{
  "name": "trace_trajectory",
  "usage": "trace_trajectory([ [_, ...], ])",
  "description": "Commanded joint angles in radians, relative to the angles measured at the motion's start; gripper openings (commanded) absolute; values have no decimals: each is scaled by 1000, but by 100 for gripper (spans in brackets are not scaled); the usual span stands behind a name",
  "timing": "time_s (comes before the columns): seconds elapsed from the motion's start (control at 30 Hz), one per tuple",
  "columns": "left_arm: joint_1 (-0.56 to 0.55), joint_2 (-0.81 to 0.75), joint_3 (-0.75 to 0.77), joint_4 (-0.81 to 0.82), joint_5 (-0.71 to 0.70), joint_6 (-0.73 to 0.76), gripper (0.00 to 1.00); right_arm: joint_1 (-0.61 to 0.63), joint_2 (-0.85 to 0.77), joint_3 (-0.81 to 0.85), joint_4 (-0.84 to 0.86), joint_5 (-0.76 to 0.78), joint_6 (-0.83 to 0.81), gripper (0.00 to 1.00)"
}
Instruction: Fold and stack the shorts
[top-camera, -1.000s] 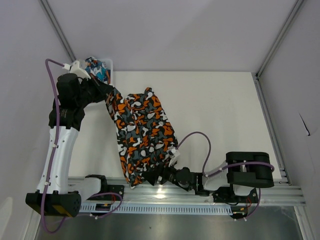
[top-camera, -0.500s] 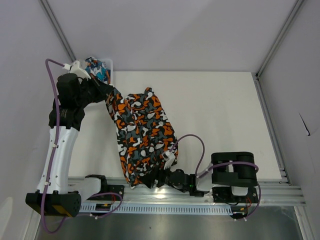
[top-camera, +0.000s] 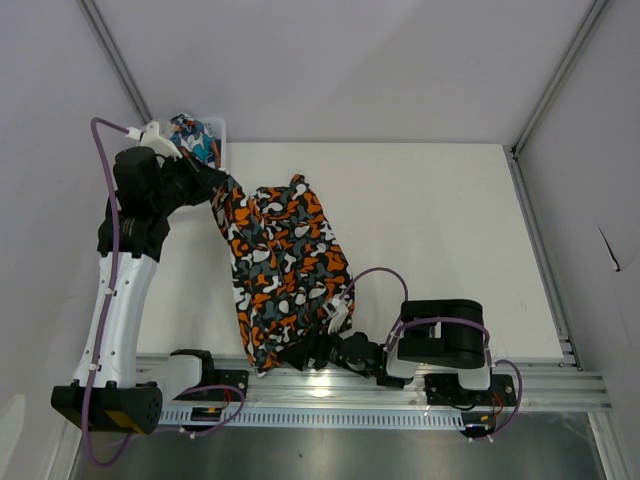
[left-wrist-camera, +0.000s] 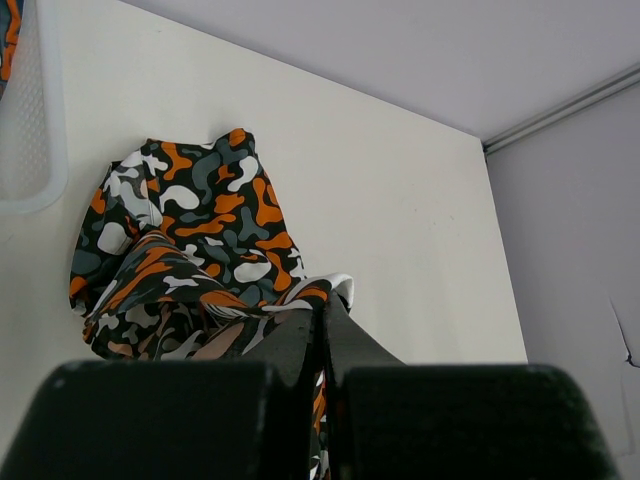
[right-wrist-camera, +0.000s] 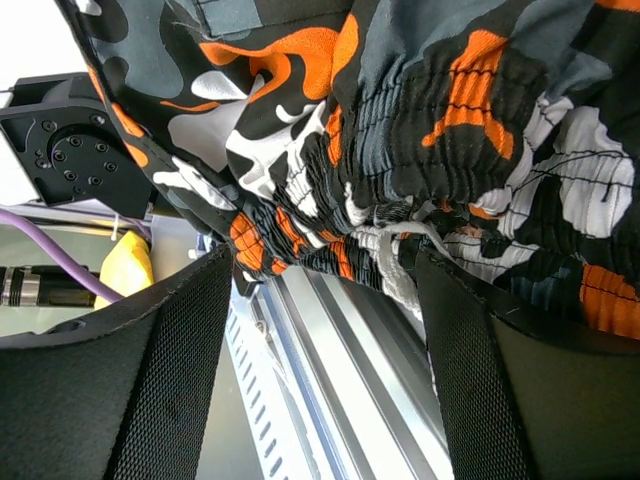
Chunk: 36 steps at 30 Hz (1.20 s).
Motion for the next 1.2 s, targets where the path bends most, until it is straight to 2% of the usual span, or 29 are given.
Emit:
trace_trajectory([
  [0.0, 11, -25, -9, 8, 21, 7, 0, 4, 6, 15, 151, 4, -27, 75],
  [0.23, 11, -25, -12, 8, 21, 7, 0, 47, -100, -3, -30, 122, -30, 76],
  [0.37, 11, -29, -15, 13, 24, 5, 0, 53, -83, 2, 18, 99, -45, 76],
  [0.9, 11, -32, -19, 8, 29, 5, 0, 10, -3, 97, 21, 33, -41, 75],
  [1.1, 11, -33, -20, 11, 34, -1, 0, -8, 91, 94, 158, 16, -45, 75],
  [1.17, 11, -35, -23, 10, 34, -2, 0, -17, 121, 94, 228, -2, -37, 72],
])
